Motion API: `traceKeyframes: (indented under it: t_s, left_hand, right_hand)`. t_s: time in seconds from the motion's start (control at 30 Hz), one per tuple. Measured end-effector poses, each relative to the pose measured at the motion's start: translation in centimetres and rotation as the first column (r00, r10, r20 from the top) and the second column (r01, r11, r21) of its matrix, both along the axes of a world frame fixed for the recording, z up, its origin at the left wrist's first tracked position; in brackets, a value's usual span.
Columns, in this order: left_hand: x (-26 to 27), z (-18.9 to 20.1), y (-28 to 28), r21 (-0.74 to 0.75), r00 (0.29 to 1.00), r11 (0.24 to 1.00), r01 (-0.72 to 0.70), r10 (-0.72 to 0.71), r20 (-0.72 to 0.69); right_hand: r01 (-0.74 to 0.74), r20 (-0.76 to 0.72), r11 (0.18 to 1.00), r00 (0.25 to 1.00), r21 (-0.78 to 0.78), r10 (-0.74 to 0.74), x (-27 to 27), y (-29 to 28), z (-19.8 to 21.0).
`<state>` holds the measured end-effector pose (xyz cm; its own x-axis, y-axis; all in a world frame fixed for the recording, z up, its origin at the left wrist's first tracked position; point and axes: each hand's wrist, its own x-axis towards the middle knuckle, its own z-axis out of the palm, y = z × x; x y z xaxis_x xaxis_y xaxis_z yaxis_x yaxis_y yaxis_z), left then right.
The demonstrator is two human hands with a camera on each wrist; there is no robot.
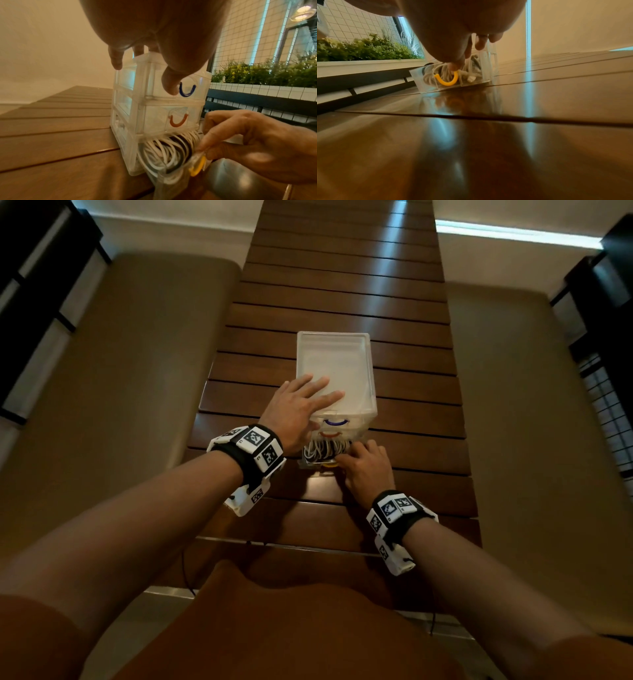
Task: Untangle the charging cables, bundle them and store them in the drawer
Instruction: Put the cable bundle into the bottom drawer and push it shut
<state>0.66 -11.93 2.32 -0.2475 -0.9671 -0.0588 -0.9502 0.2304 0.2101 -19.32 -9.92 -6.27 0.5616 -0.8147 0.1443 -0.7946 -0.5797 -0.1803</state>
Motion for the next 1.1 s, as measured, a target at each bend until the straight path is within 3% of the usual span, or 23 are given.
traceKeyframes:
  t_s: [0.23,0.33,0.4,0.5,0.57,0.63,0.7,0.77,0.9,1.0,1.1]
  left_hand:
    - [0.3,0.0,-0.3,-0.005,1.000,1.000,0.003,-0.003,0.027]
    - [0.4,-0.1,-0.4,0.006,0.999,1.000,0.002,-0.003,0.033]
    - [0.5,0.1,-0.6,0.018,0.999,1.000,0.020,-0.020,0.036]
    - [1.3,0.0,-0.5,0.023,0.997,0.999,0.046,-0.044,-0.062]
    - [1.9,-0.8,0.5,0.042,0.944,0.995,-0.094,0.103,-0.313]
    - [2.3,-2.3,1.4,0.130,0.807,0.945,-0.300,0.324,-0.493]
    - [2.2,-4.0,2.0,0.279,0.719,0.869,-0.409,0.495,-0.487]
    - [1.8,-5.4,2.0,0.411,0.696,0.808,-0.422,0.580,-0.424]
    - [0.0,-6.0,1.6,0.526,0.635,0.784,-0.330,0.597,-0.490]
    - [-1.1,-6.2,1.6,0.497,0.599,0.785,-0.369,0.610,-0.519]
    - [-1.3,-6.7,1.7,0.472,0.599,0.790,-0.390,0.607,-0.522]
  right_hand:
    - [0.053,0.001,0.996,0.999,0.075,-0.053,1.8,-0.1,1.2]
    - [0.179,0.090,0.981,0.979,0.070,-0.184,2.2,-1.0,1.5]
    - [0.256,0.095,0.953,0.957,0.160,-0.273,2.4,-1.9,1.7]
    - [0.238,0.180,0.940,0.941,0.243,-0.285,1.1,-2.0,1.3]
    - [0.238,0.294,0.894,0.885,0.380,-0.361,0.0,-1.9,1.1]
    - [0.248,0.392,0.820,0.783,0.516,-0.483,-0.2,-2.1,1.2]
    - [0.255,0.460,0.775,0.682,0.578,-0.568,0.1,-2.4,1.3]
    - [0.255,0.477,0.760,0.649,0.598,-0.593,0.2,-2.7,1.4]
    - [0.277,0.465,0.795,0.690,0.540,-0.555,-0.5,-2.8,0.8]
    - [0.226,0.494,0.927,0.795,0.299,-0.353,-0.7,-2.4,0.2]
    - [0.172,0.445,0.974,0.868,0.145,-0.219,-0.1,-2.0,-0.4]
